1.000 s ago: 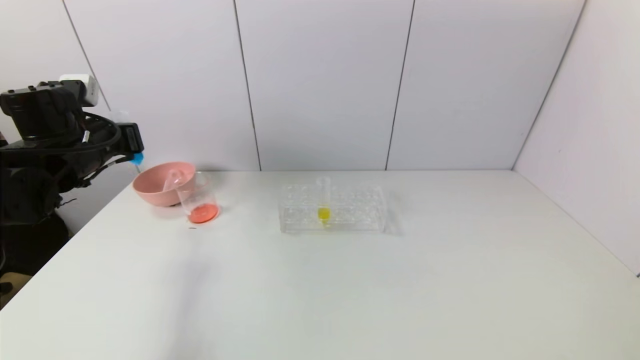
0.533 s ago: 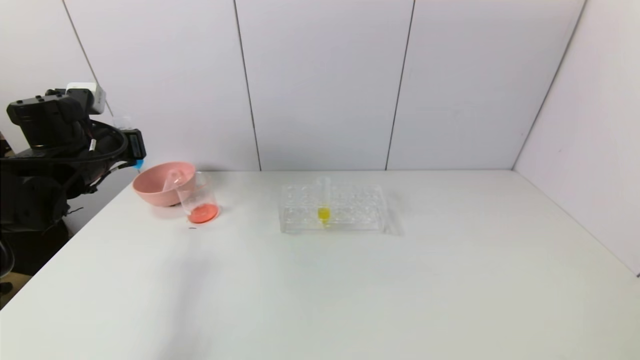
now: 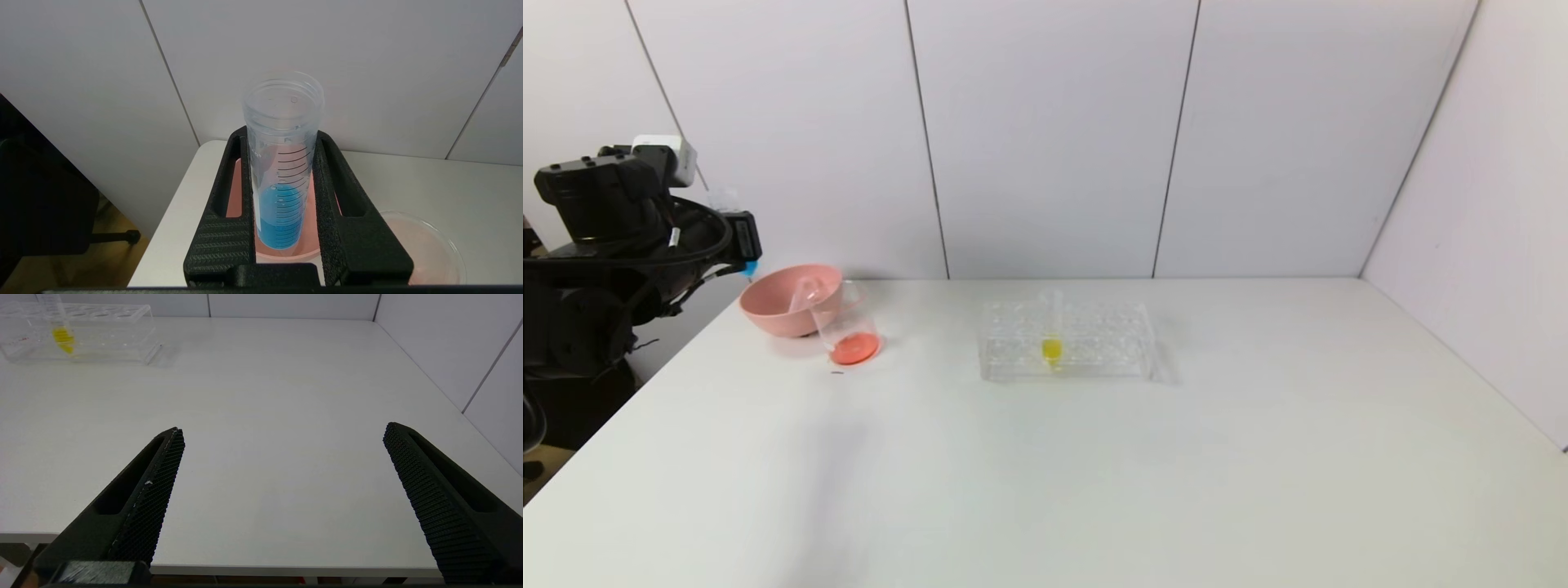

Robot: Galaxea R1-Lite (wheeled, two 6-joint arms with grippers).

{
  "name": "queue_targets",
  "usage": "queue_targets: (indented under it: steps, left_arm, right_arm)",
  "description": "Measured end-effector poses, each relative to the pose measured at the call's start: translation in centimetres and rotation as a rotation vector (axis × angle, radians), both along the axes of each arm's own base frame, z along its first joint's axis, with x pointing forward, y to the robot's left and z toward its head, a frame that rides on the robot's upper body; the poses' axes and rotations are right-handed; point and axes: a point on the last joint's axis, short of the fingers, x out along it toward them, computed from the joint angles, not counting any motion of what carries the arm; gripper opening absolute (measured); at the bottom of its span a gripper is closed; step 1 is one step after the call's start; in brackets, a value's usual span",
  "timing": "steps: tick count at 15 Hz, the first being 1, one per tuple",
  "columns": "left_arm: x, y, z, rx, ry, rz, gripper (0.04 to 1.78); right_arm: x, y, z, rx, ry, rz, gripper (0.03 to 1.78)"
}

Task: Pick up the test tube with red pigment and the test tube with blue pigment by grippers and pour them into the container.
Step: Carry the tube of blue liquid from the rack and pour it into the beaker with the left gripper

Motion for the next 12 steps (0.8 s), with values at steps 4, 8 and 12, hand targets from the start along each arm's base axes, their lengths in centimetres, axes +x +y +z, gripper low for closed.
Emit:
queue_targets:
  steps: [4,8,12]
  left_arm:
    - [0.3,0.0,0.0,0.01,0.01,-0.007,0.44]
    - [0.9,0.4,0.1,0.059,0.038,-0.07,0.44]
    - [1.2,2.0,0.6,0.172,0.116,-0.217,0.44]
  right_arm:
    - [0.0,0.0,0.0,0.0,0.0,0.0,1.77]
    - [0.0,0.0,0.0,0.0,0.0,0.0,1.77]
    - [0.0,0.0,0.0,0.0,0.0,0.0,1.77]
